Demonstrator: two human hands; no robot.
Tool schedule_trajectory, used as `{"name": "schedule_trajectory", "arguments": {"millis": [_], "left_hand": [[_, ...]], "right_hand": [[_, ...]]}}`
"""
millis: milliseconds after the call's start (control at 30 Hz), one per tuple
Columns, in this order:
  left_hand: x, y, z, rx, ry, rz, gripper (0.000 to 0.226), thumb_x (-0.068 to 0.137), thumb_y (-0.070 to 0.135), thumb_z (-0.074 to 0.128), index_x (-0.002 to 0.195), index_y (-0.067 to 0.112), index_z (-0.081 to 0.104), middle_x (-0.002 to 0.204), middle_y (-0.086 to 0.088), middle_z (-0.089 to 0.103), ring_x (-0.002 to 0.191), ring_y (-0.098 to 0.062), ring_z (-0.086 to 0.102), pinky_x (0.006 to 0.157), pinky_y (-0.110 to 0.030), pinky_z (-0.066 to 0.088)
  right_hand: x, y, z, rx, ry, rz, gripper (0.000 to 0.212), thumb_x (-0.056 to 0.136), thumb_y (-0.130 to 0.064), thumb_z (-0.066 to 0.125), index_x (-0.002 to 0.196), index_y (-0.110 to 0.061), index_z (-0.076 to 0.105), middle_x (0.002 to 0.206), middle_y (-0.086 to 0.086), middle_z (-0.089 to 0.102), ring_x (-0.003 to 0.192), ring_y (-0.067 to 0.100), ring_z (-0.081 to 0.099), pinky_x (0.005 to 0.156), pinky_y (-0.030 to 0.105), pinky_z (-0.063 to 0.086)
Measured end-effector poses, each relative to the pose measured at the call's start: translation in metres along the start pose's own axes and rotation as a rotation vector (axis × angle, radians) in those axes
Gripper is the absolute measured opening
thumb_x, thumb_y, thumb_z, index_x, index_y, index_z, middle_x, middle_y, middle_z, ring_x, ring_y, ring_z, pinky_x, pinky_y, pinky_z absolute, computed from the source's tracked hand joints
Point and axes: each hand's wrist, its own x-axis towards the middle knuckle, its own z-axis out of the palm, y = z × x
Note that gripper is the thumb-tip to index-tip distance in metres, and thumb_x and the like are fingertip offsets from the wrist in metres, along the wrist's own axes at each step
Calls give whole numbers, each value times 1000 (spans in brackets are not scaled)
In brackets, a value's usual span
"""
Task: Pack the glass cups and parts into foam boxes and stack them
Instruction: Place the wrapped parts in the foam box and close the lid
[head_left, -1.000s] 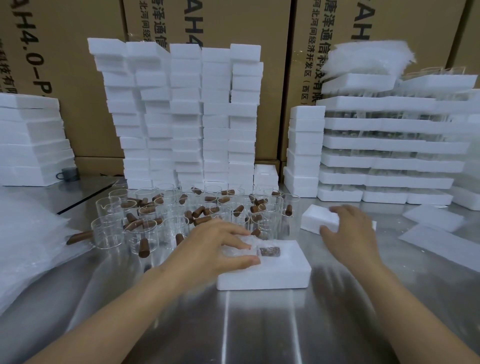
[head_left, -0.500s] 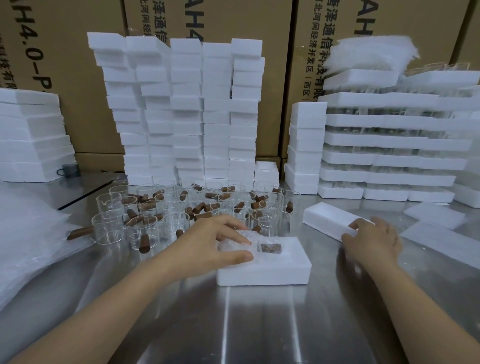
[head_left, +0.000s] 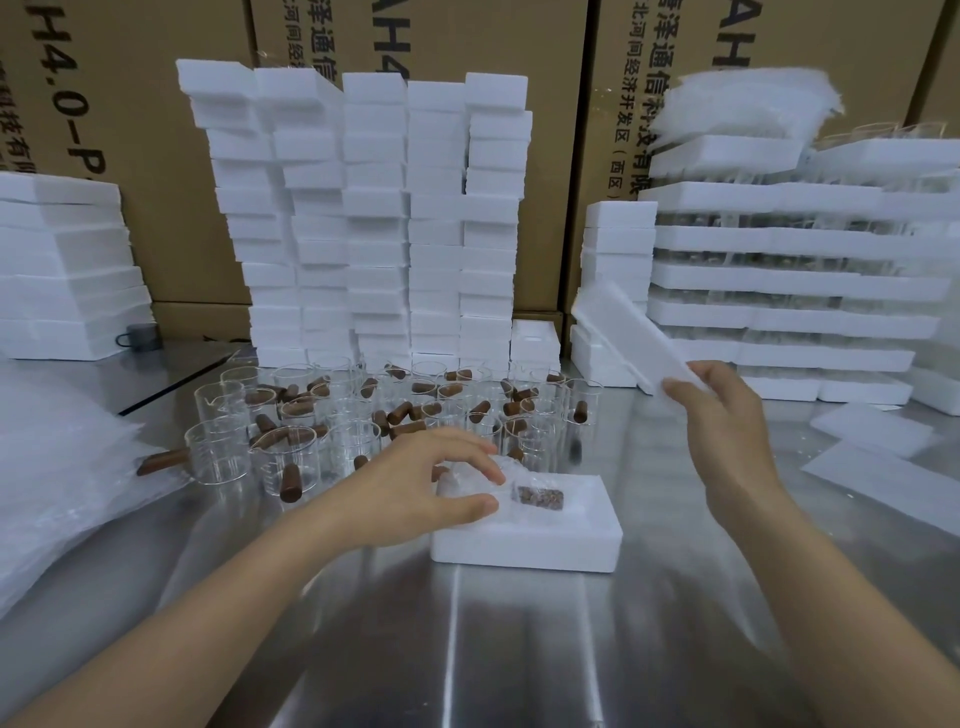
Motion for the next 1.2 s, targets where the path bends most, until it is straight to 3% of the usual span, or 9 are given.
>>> {"name": "schedule_trajectory", "arguments": {"millis": [67, 167, 300, 400, 567, 833, 933, 1067, 1200], "left_hand": [[0, 0, 0, -12, -1, -9, 26, 88, 55, 79, 114, 53, 74, 140, 37, 58, 138, 12, 48, 117, -30, 42], [-1, 2, 0, -47, -4, -30, 37, 89, 51, 81, 124, 54, 68, 139, 37, 58, 135, 12, 50, 116, -32, 45], [-2, 6, 0, 76, 93, -56, 57, 79, 68, 81, 129, 56, 59, 128, 31, 56, 119, 11, 54, 100, -29, 52], [-2, 12, -2, 129, 147, -66, 59, 68, 77, 78, 119, 56, 57, 107, 19, 56, 91, 1, 57, 79, -22, 49], [-3, 15, -1, 64, 141, -93, 58, 62, 77, 81, 108, 50, 59, 98, 11, 61, 75, -7, 66, 71, -25, 56], [-7, 24, -7, 99, 106, -77, 44, 77, 59, 88, 107, 50, 57, 102, 15, 62, 76, -7, 74, 77, -37, 63], [-7, 22, -22, -51, 89, -99, 32, 89, 22, 79, 101, 44, 59, 94, 3, 72, 81, -12, 78, 79, -45, 61], [-6, 15, -29, -45, 13, -86, 36, 87, 9, 81, 93, 36, 60, 88, 5, 77, 75, -5, 63, 70, -19, 50], [-5, 12, -19, -60, -25, -113, 32, 84, 11, 85, 95, 23, 57, 88, 5, 79, 72, -10, 53, 71, -26, 49]], "right_hand": [[-5, -5, 5, 108, -99, 9, 12, 88, -39, 63, 83, -29, 61, 82, -18, 60, 74, 3, 53, 73, 32, 37], [-11, -7, 13, 233, -226, 33, 25, 95, -40, 62, 73, -29, 54, 89, -5, 59, 87, 13, 52, 88, 37, 40], [-15, -6, 20, 298, -325, 41, 38, 89, -50, 62, 94, -12, 55, 97, 4, 55, 96, 20, 51, 103, 43, 43], [-18, -5, 23, 280, -344, 38, 35, 90, -49, 61, 90, -16, 50, 93, 5, 50, 91, 19, 48, 97, 42, 43], [-19, -2, 26, 250, -358, 24, 40, 91, -48, 60, 87, -10, 47, 89, 5, 47, 86, 19, 46, 92, 39, 44], [-18, 1, 26, 264, -366, 33, 43, 90, -51, 61, 79, -13, 44, 86, 3, 47, 83, 17, 45, 95, 41, 45], [-16, 1, 25, 282, -379, 51, 34, 91, -52, 61, 70, -29, 47, 83, -6, 57, 81, 11, 54, 102, 43, 47], [-14, 4, 25, 283, -371, 59, 37, 95, -51, 59, 64, -33, 48, 79, -11, 60, 77, 7, 57, 109, 48, 48], [-15, 4, 27, 248, -362, 66, 49, 106, -41, 57, 58, -38, 53, 73, -19, 60, 71, 1, 58, 110, 50, 47]]}}
